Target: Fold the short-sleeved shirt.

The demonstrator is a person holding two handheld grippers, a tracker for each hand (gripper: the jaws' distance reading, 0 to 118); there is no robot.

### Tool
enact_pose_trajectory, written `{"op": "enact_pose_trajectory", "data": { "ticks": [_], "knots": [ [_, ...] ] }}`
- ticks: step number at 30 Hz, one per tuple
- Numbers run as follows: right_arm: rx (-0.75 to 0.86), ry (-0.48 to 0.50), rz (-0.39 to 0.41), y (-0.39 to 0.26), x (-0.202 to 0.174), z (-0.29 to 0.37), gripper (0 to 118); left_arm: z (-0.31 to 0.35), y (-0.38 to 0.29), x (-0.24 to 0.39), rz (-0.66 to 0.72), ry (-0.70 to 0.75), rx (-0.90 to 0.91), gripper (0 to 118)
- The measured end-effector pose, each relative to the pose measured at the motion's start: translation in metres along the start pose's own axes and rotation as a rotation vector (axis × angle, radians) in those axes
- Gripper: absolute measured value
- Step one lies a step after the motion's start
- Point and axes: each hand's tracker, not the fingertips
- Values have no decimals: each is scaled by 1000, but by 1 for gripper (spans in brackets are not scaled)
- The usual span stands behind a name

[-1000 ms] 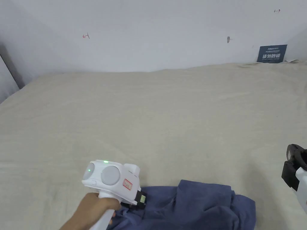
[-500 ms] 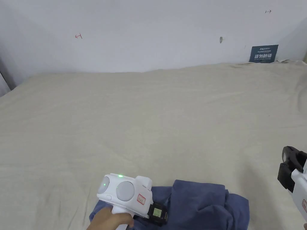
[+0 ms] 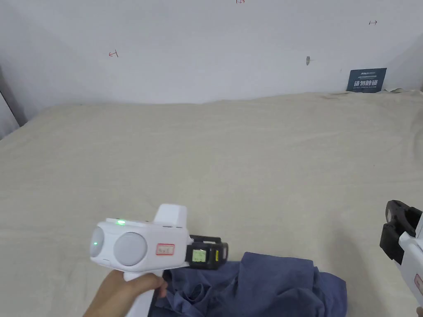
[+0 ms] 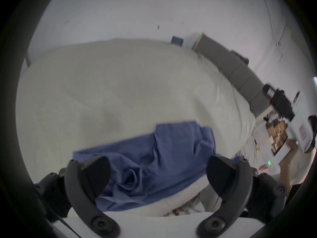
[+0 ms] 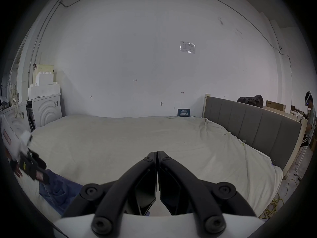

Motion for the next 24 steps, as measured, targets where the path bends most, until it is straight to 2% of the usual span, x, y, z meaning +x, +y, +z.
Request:
{"op": "enact_pose_trajectory", "data": {
  "ticks": [5, 6, 9, 12, 24],
  "knots": [
    [3, 7, 1, 2, -3, -1, 0, 32, 1, -22, -63, 197, 195, 85],
    [3, 7, 2, 2, -3, -1, 0, 35, -1, -26, -65, 212, 188, 77],
    [4, 8, -6, 1, -5, -1, 0, 41, -12, -42, -52, 248, 269, 29],
    [2, 9, -8, 0, -6, -2, 0, 43, -25, -58, -25, 263, 294, 2],
    [-10, 9, -8, -2, -8, -4, 0, -20, -81, -117, 169, 232, 165, 0]
  ]
}}
